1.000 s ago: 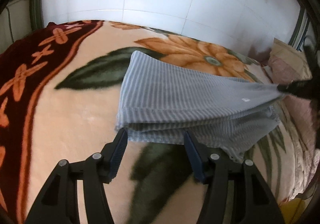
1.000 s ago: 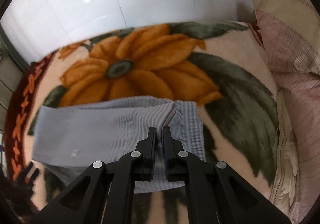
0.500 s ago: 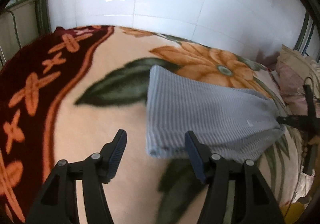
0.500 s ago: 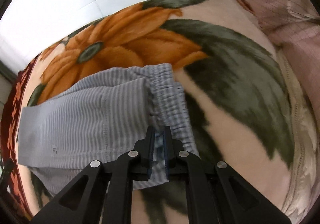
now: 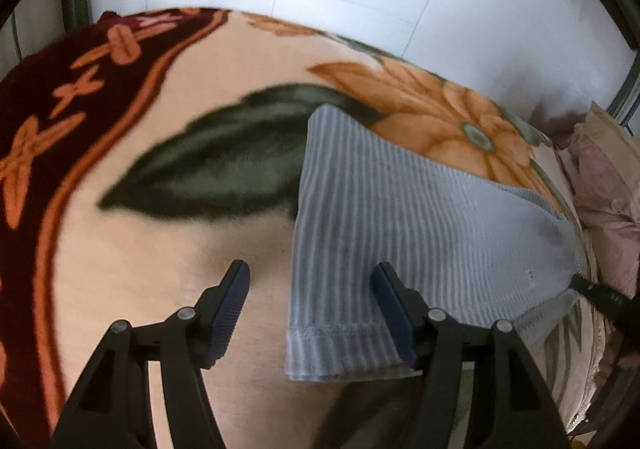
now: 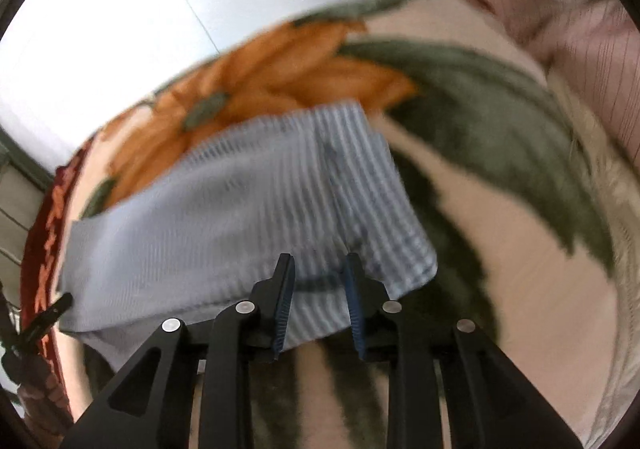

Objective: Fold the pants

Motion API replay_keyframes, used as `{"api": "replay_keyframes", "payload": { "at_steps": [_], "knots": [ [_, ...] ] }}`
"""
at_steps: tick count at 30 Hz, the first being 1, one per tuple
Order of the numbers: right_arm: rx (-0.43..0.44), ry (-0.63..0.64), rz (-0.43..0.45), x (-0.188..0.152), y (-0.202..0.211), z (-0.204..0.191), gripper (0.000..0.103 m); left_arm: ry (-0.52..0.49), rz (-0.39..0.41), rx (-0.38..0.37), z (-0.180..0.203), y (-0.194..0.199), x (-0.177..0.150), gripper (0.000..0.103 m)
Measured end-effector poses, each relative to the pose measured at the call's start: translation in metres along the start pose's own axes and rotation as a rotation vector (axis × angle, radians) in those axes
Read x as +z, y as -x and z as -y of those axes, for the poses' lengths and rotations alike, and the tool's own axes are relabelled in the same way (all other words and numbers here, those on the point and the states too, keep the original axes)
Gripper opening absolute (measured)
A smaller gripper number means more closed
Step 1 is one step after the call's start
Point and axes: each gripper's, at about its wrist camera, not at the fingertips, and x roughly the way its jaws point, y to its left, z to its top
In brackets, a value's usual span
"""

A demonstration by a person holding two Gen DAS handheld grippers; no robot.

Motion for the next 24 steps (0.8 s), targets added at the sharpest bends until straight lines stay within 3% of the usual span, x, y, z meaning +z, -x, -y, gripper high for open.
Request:
{"api": "replay_keyframes", "payload": {
  "at_steps": [14,20,24],
  "knots": [
    [0.070,-0.040,0.074,-0.029,0.041,-0.016,0.027,0.017,0.018,-0.012,0.006,-0.006,-0.011,0.069],
    [-0.010,0.049,0.041,-0.047,0.043,-0.033,0.028,0.009,0.009,0.035,0.007,-0.008,-0.014,0.072],
    [-0.007,0.046,0.039,-0.050,0.045,-0.035,0.030,0.018,0.003,0.039,0.011,-0.009,-0.013,0.071]
  ]
}}
